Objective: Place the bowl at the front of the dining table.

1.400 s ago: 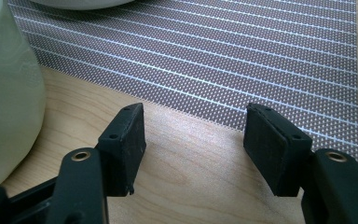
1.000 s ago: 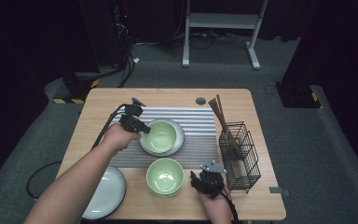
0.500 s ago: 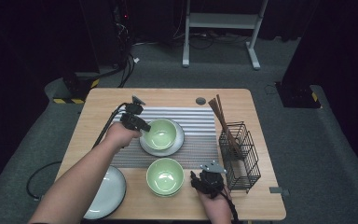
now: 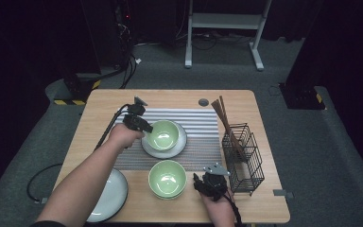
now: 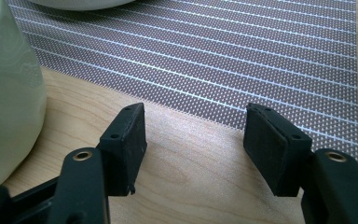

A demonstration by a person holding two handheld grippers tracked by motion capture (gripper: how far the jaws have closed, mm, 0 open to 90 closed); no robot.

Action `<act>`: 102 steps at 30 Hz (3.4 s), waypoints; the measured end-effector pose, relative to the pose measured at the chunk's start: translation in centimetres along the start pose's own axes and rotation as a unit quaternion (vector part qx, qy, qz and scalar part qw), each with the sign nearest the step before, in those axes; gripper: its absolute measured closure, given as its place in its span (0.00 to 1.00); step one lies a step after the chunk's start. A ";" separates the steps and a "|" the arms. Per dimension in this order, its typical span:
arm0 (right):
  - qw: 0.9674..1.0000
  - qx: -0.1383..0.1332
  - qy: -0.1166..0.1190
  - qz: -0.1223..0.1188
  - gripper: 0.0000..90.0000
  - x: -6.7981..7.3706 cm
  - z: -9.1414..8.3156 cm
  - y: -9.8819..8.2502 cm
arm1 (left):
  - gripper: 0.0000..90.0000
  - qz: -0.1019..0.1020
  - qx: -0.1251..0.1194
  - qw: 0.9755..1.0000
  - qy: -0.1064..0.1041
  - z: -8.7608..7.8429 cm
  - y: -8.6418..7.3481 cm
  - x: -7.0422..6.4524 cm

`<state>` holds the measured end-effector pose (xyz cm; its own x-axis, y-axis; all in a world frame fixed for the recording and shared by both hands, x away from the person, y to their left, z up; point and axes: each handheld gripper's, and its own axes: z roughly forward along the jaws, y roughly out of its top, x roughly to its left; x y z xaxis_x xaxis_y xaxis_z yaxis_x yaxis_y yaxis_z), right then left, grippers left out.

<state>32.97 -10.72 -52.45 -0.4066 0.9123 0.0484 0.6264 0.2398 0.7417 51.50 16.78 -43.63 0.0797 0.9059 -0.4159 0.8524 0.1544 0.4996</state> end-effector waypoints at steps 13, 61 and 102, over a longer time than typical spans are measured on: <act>1.000 -0.001 0.001 0.001 0.43 0.0 0.0 0.0 | 0.94 -0.011 0.000 1.000 0.001 0.8 0.2 0.2; 1.000 0.000 0.001 -0.001 0.43 0.0 0.0 0.0 | 0.94 0.000 -0.015 1.000 0.017 1.9 -0.2 -0.1; 1.000 0.002 0.001 -0.003 0.43 0.0 0.1 0.1 | 0.43 0.070 -0.057 0.996 0.017 -1.2 -1.4 -0.9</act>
<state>33.04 -10.68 -52.44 -0.4118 0.9101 0.0449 0.6259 0.2467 0.7398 49.65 16.18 -43.03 0.1740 0.9346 -0.3103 0.7693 0.0677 0.6353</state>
